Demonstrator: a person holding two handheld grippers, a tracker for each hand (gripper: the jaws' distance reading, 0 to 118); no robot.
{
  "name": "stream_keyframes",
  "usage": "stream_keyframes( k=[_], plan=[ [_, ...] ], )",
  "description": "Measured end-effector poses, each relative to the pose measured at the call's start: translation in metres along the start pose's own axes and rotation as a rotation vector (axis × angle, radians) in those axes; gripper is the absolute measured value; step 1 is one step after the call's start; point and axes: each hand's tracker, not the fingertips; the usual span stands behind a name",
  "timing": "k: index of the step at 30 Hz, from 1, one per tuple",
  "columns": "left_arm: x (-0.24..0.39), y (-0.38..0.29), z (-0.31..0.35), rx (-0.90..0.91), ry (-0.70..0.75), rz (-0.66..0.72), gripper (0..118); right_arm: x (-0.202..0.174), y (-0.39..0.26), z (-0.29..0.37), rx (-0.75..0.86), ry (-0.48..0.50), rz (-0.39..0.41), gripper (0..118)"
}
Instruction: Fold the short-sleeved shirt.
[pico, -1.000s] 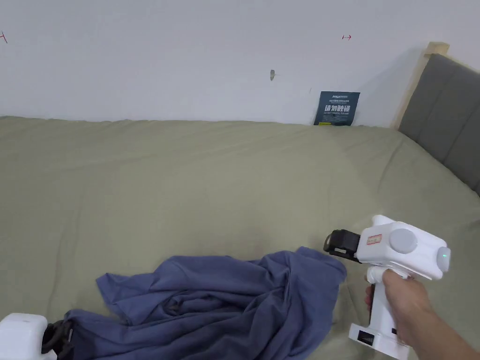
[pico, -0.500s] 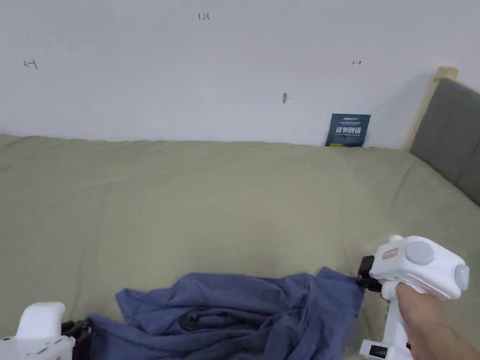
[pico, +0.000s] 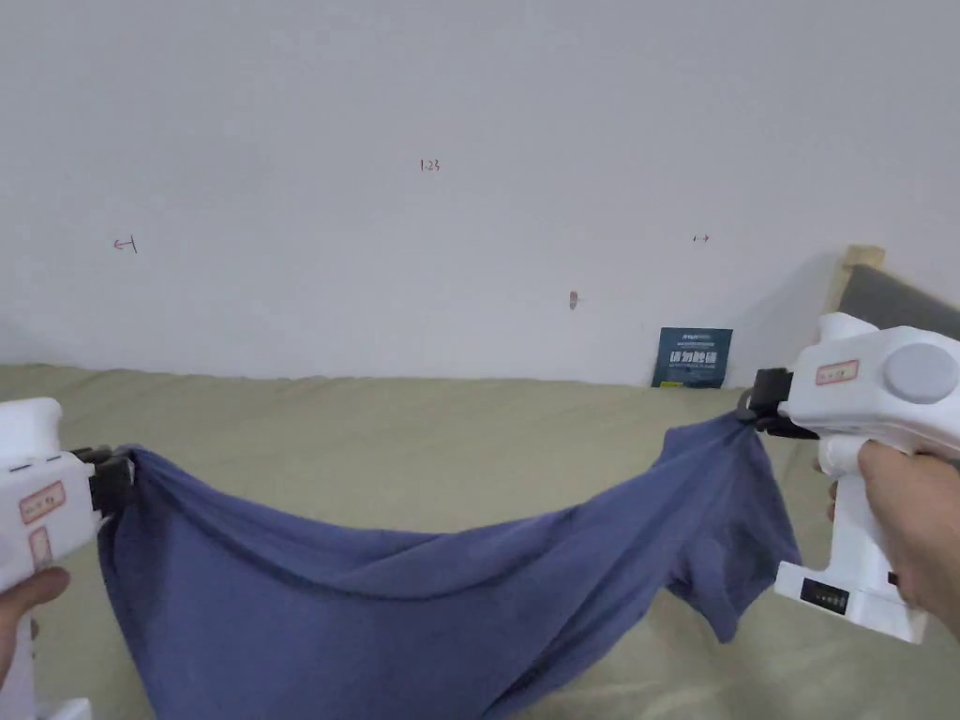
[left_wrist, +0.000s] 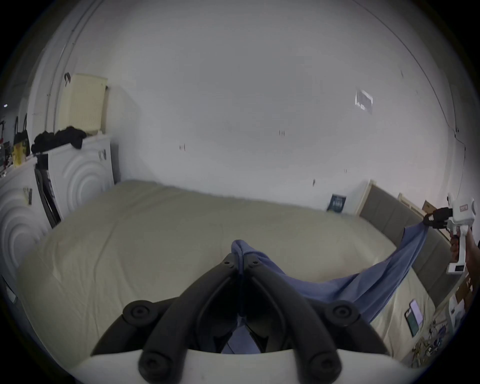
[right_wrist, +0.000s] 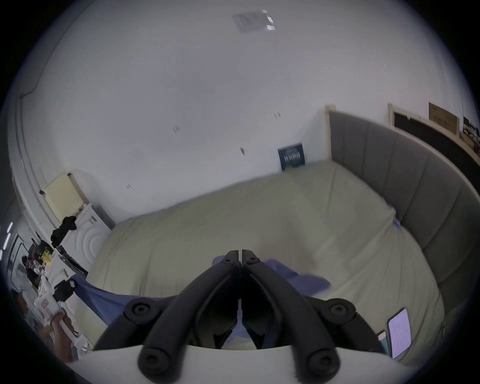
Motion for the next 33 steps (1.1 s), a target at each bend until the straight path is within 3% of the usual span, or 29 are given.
stream_keyframes(
  k=[9,11,17,25,33],
  plan=[
    [-0.004,0.159,0.012,0.202,-0.040,0.039,0,-0.058,0.124,0.071,0.236,0.004,0.055,1],
    [-0.002,0.190,0.010,0.230,-0.036,0.042,0,-0.068,0.149,0.082,0.284,0.005,0.031,1],
    [-0.004,0.238,-0.013,0.281,-0.021,0.031,0,-0.089,0.188,0.086,0.348,0.007,0.030,1],
    [-0.021,0.175,-0.090,0.159,0.008,0.023,0,-0.076,0.142,0.022,0.258,-0.047,0.015,1],
    [0.001,0.065,-0.102,0.059,-0.027,0.112,0,-0.019,0.051,-0.056,0.115,-0.108,-0.121,1]
  ],
)
